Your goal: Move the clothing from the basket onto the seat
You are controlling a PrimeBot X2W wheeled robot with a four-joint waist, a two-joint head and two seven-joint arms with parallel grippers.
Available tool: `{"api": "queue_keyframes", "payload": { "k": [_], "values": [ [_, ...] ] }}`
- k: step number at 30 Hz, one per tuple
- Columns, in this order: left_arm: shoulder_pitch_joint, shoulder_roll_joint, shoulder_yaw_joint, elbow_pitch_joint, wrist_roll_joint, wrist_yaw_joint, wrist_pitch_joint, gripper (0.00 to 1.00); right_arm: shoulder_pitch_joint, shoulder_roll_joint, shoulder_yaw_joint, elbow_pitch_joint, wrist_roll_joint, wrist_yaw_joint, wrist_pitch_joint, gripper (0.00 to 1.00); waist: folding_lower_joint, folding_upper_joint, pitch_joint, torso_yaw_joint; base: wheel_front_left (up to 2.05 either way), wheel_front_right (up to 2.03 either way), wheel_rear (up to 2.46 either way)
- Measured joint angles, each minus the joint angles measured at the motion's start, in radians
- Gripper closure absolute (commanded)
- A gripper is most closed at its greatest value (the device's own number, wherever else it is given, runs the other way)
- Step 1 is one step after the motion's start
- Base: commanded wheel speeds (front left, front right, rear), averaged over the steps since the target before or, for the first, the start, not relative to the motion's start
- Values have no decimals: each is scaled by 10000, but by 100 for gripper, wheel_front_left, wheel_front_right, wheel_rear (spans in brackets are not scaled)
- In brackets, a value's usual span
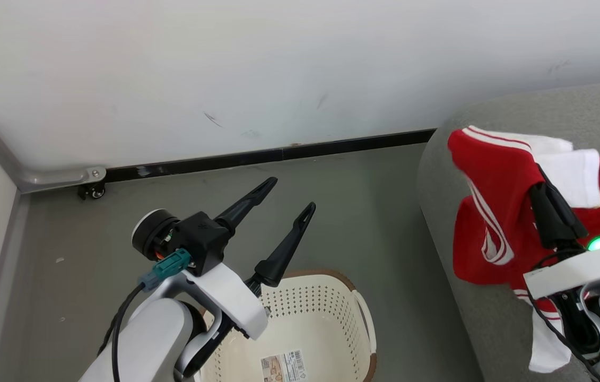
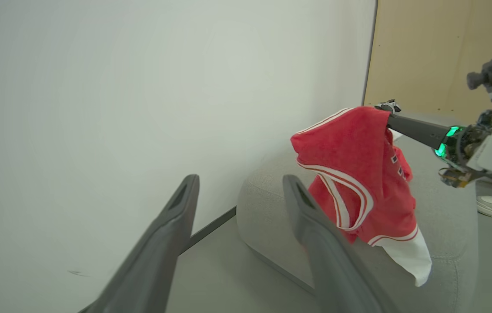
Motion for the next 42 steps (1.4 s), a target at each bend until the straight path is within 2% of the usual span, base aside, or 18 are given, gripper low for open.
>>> {"api": "queue_keyframes", "payload": {
  "k": [12, 33, 42],
  "values": [
    [200, -75, -541, -303, 8, -240, -244, 0, 583, 136, -757, -428, -397, 0, 0, 100, 0, 0, 99, -318, 0, 0, 0],
    [777, -79, -872, -616, 2, -253, -347, 0, 1216, 303, -1615, -920, -742, 0, 0, 100, 0, 0, 267, -1130, 0, 0, 0],
    [812, 10, -832, -792, 4, -238, -349, 0, 686, 272, -1239, -895, -1066, 0, 117, 100, 0, 0, 507, -1411, 0, 0, 0]
  ]
}}
